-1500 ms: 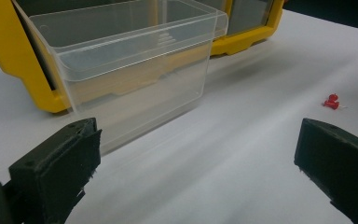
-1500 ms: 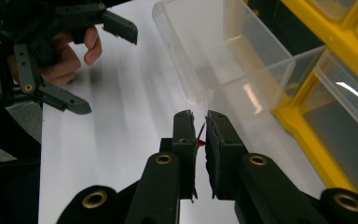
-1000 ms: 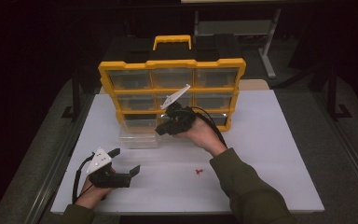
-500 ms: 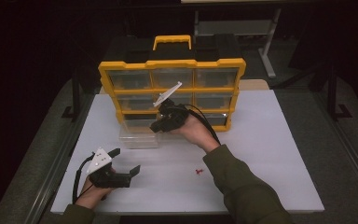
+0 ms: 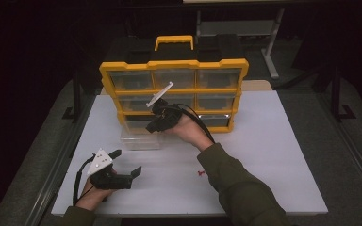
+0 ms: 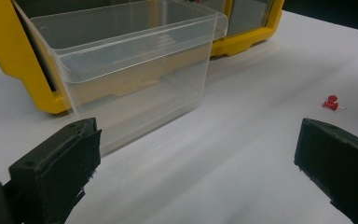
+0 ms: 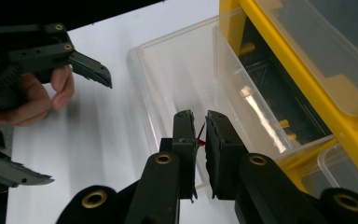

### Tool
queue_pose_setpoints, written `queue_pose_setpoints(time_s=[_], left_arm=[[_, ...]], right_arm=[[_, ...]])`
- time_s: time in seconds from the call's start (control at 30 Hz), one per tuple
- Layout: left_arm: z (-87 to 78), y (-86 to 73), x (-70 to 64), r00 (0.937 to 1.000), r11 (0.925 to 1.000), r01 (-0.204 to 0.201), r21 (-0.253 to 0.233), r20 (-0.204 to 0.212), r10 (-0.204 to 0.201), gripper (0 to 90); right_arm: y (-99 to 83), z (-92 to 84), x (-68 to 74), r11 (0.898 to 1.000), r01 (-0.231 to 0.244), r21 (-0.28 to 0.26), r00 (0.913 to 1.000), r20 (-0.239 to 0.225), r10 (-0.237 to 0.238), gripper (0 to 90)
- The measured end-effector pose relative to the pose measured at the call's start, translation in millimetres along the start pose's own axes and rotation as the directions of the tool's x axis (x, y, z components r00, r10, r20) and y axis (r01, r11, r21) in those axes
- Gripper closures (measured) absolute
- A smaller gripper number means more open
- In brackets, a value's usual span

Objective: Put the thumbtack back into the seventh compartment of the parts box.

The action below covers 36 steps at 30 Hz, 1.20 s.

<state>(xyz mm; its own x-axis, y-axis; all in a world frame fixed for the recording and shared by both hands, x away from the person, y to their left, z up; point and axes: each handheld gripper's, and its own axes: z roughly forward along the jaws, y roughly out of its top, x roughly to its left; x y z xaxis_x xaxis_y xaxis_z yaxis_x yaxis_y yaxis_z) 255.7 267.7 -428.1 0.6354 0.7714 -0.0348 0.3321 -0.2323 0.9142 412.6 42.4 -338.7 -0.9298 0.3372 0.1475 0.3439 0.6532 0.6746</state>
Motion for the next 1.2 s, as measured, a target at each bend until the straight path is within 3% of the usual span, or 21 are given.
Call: queue_pose_setpoints(time_s=[0.43, 0.5, 0.7, 0.83, 0.9, 1.2], left_arm=[[0.3, -0.2, -0.6, 1.0, 1.0, 0.003, 0.004, 0.002, -0.003, 0.0], [0.3, -0.1, -0.6, 1.0, 1.0, 0.003, 0.004, 0.002, -0.003, 0.0], [0.0, 0.1, -0.5, 1.0, 1.0, 0.0, 0.004, 0.001, 0.0, 0.0], [0.0, 0.1, -0.5, 1.0, 1.0, 0.001, 0.004, 0.002, -0.001, 0.0], [0.0, 0.2, -0.6, 1.0, 1.0, 0.001, 0.004, 0.002, -0.001, 0.0], [0.2, 0.0, -0.7, 1.0, 1.0, 0.002, 0.005, 0.001, -0.002, 0.0]], right_arm=[[5.1, 18.6, -8.2, 0.999, 0.017, 0.033, 0.9998, 0.004, -0.017, 81.4], [5.6, 18.0, -3.1, 0.994, -0.062, 0.088, 0.9981, 0.014, 0.061, 81.4], [7.8, 21.5, -2.4, 0.994, -0.054, 0.1, 0.9984, 0.019, 0.052, 80.9], [7.8, 21.7, -4.2, 0.994, -0.065, 0.085, 0.9977, 0.023, 0.063, 69.8], [7.7, 18.9, -4.9, 0.994, -0.074, 0.08, 0.9971, 0.026, 0.072, 69.1], [4.9, 4.2, -4.7, 0.995, -0.073, 0.064, 0.9973, 0.012, 0.072, 88.1]])
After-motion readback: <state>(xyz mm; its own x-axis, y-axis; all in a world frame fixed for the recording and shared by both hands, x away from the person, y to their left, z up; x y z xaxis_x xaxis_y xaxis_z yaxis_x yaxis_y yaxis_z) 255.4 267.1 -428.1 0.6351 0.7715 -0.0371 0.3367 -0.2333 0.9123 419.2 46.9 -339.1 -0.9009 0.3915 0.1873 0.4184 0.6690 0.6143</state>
